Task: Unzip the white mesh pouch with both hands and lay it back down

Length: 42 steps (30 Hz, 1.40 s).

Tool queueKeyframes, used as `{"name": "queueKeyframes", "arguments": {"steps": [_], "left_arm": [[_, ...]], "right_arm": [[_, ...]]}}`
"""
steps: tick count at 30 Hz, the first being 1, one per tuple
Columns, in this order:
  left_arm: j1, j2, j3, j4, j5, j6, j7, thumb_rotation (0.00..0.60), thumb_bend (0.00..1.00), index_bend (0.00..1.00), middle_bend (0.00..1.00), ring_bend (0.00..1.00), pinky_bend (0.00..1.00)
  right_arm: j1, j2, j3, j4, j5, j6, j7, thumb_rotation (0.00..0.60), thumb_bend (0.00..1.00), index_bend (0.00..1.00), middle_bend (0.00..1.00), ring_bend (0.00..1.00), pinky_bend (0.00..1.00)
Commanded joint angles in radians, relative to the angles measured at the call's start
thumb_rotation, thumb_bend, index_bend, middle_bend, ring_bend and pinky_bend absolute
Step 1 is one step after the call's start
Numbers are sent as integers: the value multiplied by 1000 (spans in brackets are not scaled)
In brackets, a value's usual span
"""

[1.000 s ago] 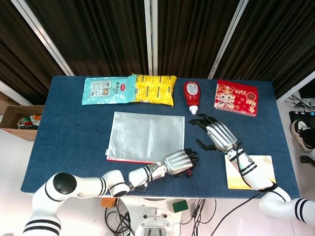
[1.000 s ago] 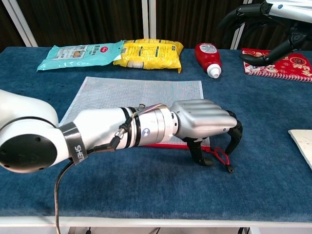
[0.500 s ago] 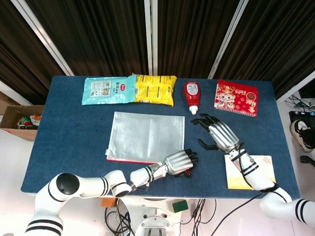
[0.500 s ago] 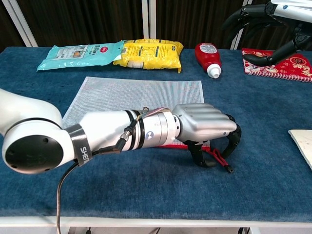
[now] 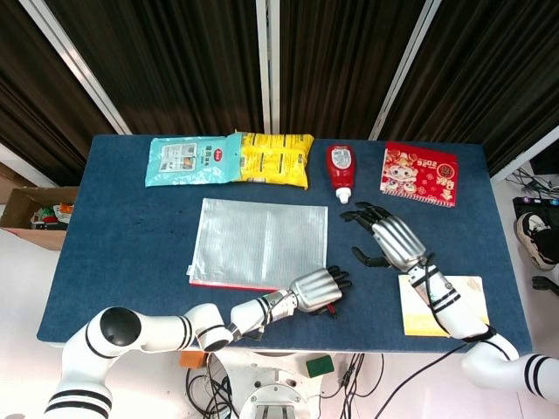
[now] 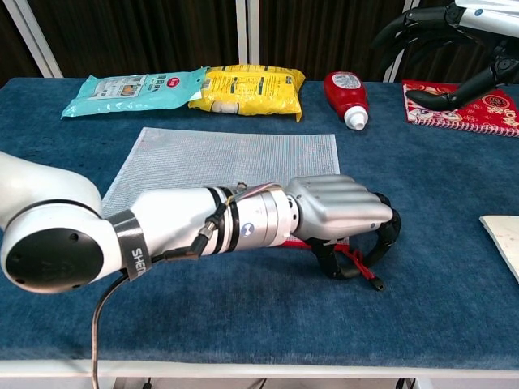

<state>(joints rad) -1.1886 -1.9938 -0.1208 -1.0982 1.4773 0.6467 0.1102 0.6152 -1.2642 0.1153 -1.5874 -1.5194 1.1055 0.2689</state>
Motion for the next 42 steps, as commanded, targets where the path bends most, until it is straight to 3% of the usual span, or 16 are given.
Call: {"name": "queueKeyframes", "arguments": {"steps": [1, 13, 19, 29, 34, 42], "left_arm": [[-1, -1, 1, 0, -1, -1, 3, 600, 398, 519, 186, 99, 163], [9, 4, 9, -8, -8, 4, 3, 600, 459, 570, 208, 100, 161], [46, 39, 13, -57, -1, 65, -10, 600, 484, 585, 208, 100, 162], [223, 191, 7, -243, 34, 375, -107, 600, 508, 605, 208, 97, 160], [313, 222, 1, -295, 55, 535, -134, 600, 555, 635, 197, 80, 150], [380, 253, -21, -373, 71, 647, -117, 600, 560, 640, 193, 72, 149]], "right_arm": [[-1, 0, 0, 1, -1, 2, 3, 600, 379, 239, 315, 104, 237], [-12, 5, -2, 6, -5, 16, 19, 600, 379, 239, 314, 103, 229], [-20, 17, -3, 6, -10, 28, 29, 600, 379, 239, 314, 103, 227], [-50, 74, -16, -4, -34, 63, 66, 600, 407, 239, 312, 99, 224], [-58, 83, -24, 4, -45, 70, 74, 600, 431, 239, 312, 99, 223], [-55, 93, -41, -18, -68, 53, 14, 600, 438, 294, 335, 101, 232]]}}
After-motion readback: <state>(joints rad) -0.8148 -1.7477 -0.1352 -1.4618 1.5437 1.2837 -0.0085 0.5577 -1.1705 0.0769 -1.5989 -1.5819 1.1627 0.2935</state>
